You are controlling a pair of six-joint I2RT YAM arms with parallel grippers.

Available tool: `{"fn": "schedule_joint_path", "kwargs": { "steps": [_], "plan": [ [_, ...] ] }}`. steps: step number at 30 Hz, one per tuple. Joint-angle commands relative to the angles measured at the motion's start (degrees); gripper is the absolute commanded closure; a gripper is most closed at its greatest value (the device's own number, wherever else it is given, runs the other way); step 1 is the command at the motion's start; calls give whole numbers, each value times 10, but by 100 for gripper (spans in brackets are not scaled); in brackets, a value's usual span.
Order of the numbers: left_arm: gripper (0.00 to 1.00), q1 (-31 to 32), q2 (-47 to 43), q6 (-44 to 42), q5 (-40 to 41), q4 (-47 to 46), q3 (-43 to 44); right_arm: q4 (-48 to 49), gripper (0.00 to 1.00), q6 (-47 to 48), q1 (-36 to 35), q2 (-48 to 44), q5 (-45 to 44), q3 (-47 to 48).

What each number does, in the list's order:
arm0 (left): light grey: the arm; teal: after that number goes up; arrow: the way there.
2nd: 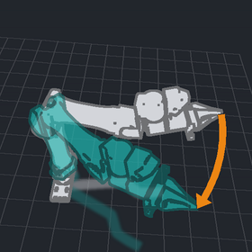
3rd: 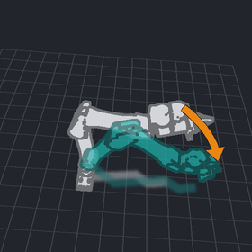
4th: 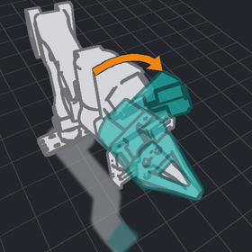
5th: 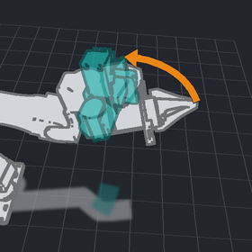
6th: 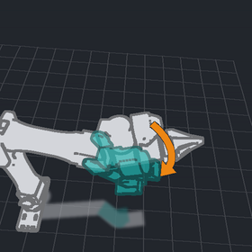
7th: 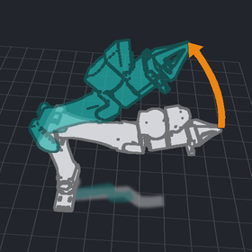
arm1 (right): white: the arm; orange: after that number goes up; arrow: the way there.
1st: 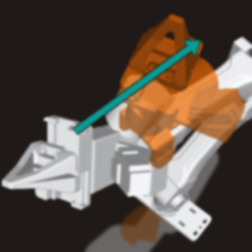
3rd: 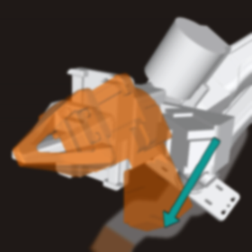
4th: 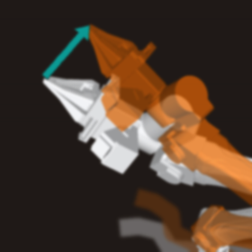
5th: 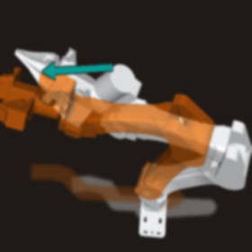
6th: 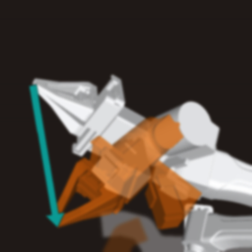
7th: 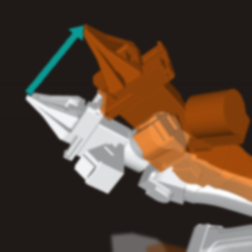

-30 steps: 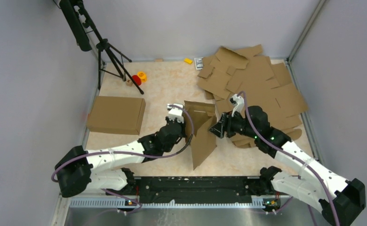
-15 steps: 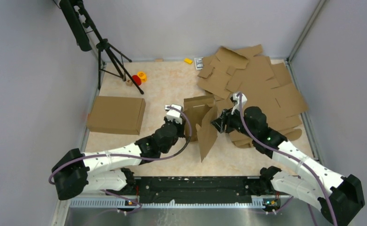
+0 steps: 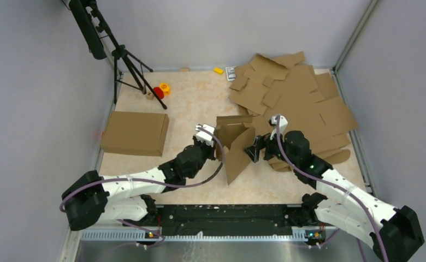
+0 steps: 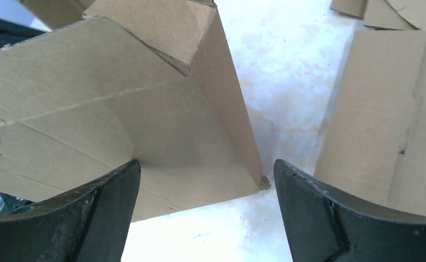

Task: Fold the paper box
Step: Fold the paper box at the center of the board.

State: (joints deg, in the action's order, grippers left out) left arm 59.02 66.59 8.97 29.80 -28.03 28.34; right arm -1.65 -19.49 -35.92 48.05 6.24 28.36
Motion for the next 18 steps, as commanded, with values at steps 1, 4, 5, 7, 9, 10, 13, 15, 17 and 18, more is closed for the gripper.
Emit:
{"fn": "schedule_joint_path", "kwargs": {
  "steps": [1, 4, 5, 7, 9, 10, 13, 15, 17, 18],
  "plan": [
    [100, -12, 3, -47, -75, -115, -29, 117, 8, 33, 3, -25, 54, -35],
    [99, -17, 2, -74, -83, -171, -54, 149, 6, 54, 3, -31, 63, -49],
    [99, -21, 1, -80, -89, -184, -59, 155, 6, 59, 3, -28, 66, -50],
    [99, -31, 0, -83, -111, -197, -63, 169, 8, 65, 4, -19, 74, -50],
    [99, -39, 1, -85, -129, -202, -62, 196, 13, 63, 4, -11, 82, -56],
    [99, -42, 2, -92, -131, -201, -61, 214, 15, 61, 4, -9, 83, -60],
    [99, -55, 4, -101, -133, -195, -55, 255, 22, 52, 4, 13, 83, -61],
    [99, -67, 4, -98, -143, -195, -51, 271, 25, 50, 4, 35, 83, -46],
    [99, -80, 7, -93, -160, -189, -43, 279, 27, 46, 4, 58, 80, -28],
    [99, -86, 10, -92, -165, -188, -38, 283, 28, 46, 4, 70, 79, -19]
  ]
}}
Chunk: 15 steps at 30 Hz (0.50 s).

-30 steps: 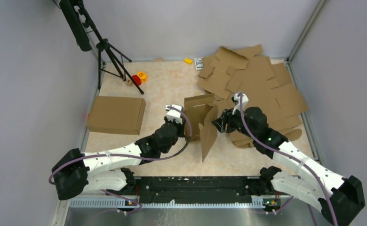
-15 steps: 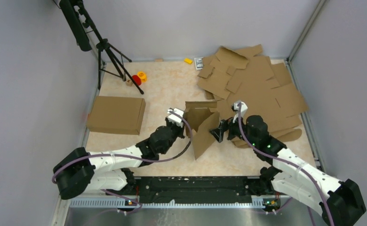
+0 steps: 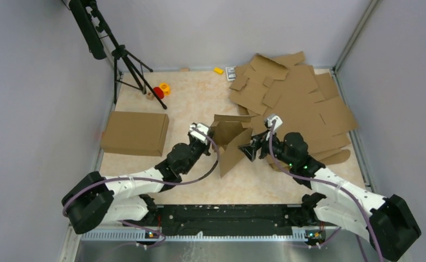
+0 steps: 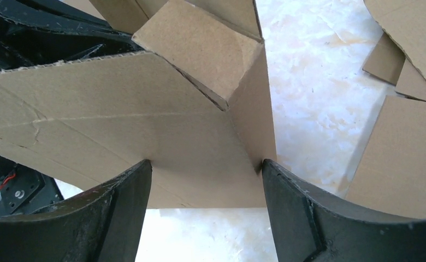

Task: Fold the paper box
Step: Fold the paper box at the center of the board.

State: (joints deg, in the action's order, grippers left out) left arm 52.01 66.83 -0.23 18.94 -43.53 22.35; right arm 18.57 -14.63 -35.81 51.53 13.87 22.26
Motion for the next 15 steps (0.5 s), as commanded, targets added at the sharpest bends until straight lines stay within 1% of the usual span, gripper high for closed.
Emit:
{"fn": "schedule_joint_path", "kwargs": {
  "steps": [1, 4, 5, 10, 13, 15],
  "plan": [
    [99, -20, 10, 0, -63, -32, 26, 86, 28, -3, 3, 45, 2, 49],
    [99, -30, 21, 0, -81, -33, 27, 94, 29, -9, 3, 68, -2, 60],
    [99, -31, 25, 16, -84, -38, 24, 99, 29, -18, 3, 72, -4, 56],
    [100, -32, 44, 29, -98, -52, 9, 121, 28, -64, 3, 91, -6, 30],
    [100, -32, 46, 33, -105, -53, 4, 135, 25, -95, 11, 82, 2, 6],
    [100, -32, 47, 34, -105, -48, 4, 125, 24, -108, 21, 64, 11, -4]
  ]
}}
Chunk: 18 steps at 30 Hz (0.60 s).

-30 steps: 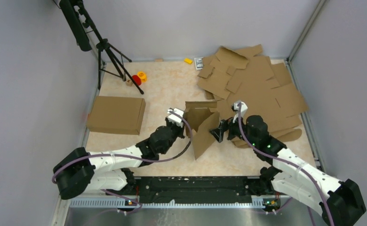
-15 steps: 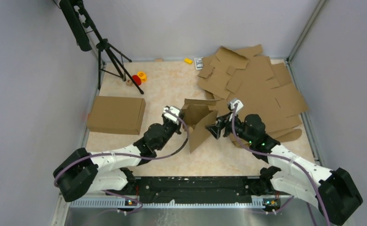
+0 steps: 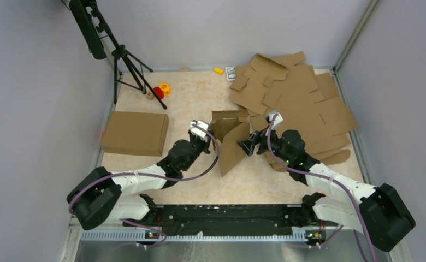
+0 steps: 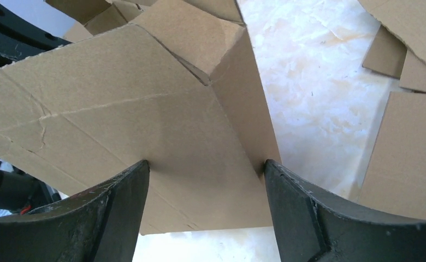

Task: Fold the paper box
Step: Fold the paper box at the center of the board.

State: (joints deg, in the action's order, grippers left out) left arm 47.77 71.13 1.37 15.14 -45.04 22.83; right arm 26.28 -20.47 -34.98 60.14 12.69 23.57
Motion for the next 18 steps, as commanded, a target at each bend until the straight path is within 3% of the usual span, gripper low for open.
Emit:
{"fn": "schedule_joint_path", "kwargs": {
  "steps": [1, 12, 18],
  "plan": [
    [100, 10, 4, 17, -66, -32, -1, 38, 22, -55, 18, -36, 24, -19],
    [100, 11, 5, -8, -60, 0, 12, -45, 16, -143, 37, -160, 2, -11],
    [100, 17, 4, -9, -35, 10, 14, -72, 16, -254, 54, -188, -42, -11]
  ]
}}
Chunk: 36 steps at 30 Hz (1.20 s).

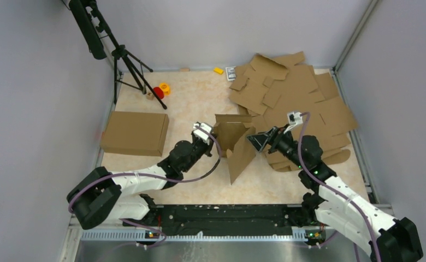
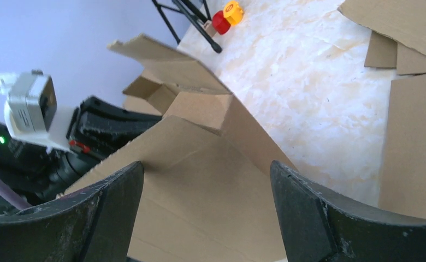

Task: Fold the paper box
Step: Fold the paper box at the center of the board.

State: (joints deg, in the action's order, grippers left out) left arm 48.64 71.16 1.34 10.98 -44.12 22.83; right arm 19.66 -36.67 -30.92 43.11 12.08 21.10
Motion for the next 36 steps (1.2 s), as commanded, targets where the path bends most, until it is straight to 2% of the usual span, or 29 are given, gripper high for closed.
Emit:
{"fn": "schedule_joint_path", "kwargs": {
  "steps": [1, 4, 7, 12, 17, 21, 25, 29, 36],
  "plan": [
    [100, 11, 4, -22, 11, 2, 15, 0, 17, -123, 14, -24, -44, 7],
    [100, 19, 3, -31, 24, 5, 18, 28, 23, -210, 14, -35, -64, -17],
    [100, 26, 4, -37, 37, 9, 21, 63, 22, -258, 14, -32, -64, -25],
    [100, 39, 0, -48, 58, 12, 24, -5, 15, -261, 14, -18, -71, 31],
    [100, 50, -4, -54, 81, 18, 27, -13, 10, -300, 13, -25, -85, 41],
    [100, 60, 4, -51, 100, 21, 30, -19, 8, -342, 12, -38, -108, 34],
    [100, 69, 12, -53, 118, 22, 34, -32, 9, -343, 6, -26, -102, 50],
    [100, 73, 16, -55, 126, 23, 36, -106, 19, -324, -9, 17, -92, 99],
    [100, 78, 17, -58, 134, 25, 35, -163, 43, -309, -23, 13, -100, 116]
  ]
}}
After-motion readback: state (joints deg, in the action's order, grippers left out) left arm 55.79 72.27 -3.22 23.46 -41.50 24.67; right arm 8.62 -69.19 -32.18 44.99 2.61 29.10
